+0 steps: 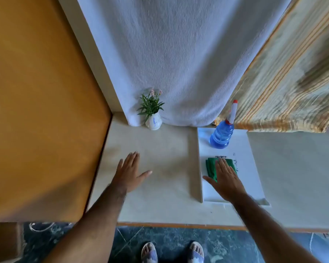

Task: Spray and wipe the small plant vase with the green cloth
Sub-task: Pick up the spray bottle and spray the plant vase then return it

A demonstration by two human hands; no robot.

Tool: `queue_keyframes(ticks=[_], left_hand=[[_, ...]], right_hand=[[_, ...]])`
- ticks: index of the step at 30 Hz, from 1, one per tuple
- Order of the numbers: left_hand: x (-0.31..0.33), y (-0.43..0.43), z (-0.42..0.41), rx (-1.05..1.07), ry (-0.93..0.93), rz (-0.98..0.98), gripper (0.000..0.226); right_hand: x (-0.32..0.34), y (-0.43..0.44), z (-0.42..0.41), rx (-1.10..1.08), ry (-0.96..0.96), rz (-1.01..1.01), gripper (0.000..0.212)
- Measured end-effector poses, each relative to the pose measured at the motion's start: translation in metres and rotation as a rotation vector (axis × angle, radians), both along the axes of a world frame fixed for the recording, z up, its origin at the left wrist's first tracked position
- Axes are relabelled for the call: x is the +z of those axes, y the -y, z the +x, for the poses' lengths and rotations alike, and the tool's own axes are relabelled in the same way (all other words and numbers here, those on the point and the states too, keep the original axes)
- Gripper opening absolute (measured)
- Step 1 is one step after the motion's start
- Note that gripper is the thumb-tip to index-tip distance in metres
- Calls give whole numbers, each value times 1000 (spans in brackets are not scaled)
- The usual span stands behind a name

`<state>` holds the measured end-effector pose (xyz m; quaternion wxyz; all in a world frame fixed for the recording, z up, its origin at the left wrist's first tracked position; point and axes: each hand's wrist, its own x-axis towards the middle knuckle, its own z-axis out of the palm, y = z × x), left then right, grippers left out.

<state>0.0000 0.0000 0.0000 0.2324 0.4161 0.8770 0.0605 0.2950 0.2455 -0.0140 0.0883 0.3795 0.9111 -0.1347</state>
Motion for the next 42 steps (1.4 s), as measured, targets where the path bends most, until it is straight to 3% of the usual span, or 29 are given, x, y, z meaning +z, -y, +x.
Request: queue_keyframes(ticks=[6,9,16,23,25,28,33,37,42], left_hand=[[-40,19,15,-30,-42,-188,123],[-54,23,15,-56,-57,-234,131],[-65,26,15,-75,-50,-262,120],[-70,23,11,-87,-48,-247,122],[-72,23,10,-80,-41,-239,123],[-75,25,11,-86,-44,-226,120],[-79,25,12,-78,-72,-225,119],[-83,28,11,-65,-81,-185,118],[-88,30,12,-69,-125,-162,115]], right_hand=[[-21,22,13,-16,28,23,100],[-28,24,14,-11,21,34,101],[-33,27,15,-60,-47,13,103],[27,-47,-41,-561,-613,-137,98],[45,-73,-60,-605,-790,-213,102],[68,-108,-81,-565,-886,-228,104],[66,-131,-99,-548,-908,-352,45],[56,-128,-99,-570,-993,-368,23],[51,-129,-104,-608,-1087,-319,18]])
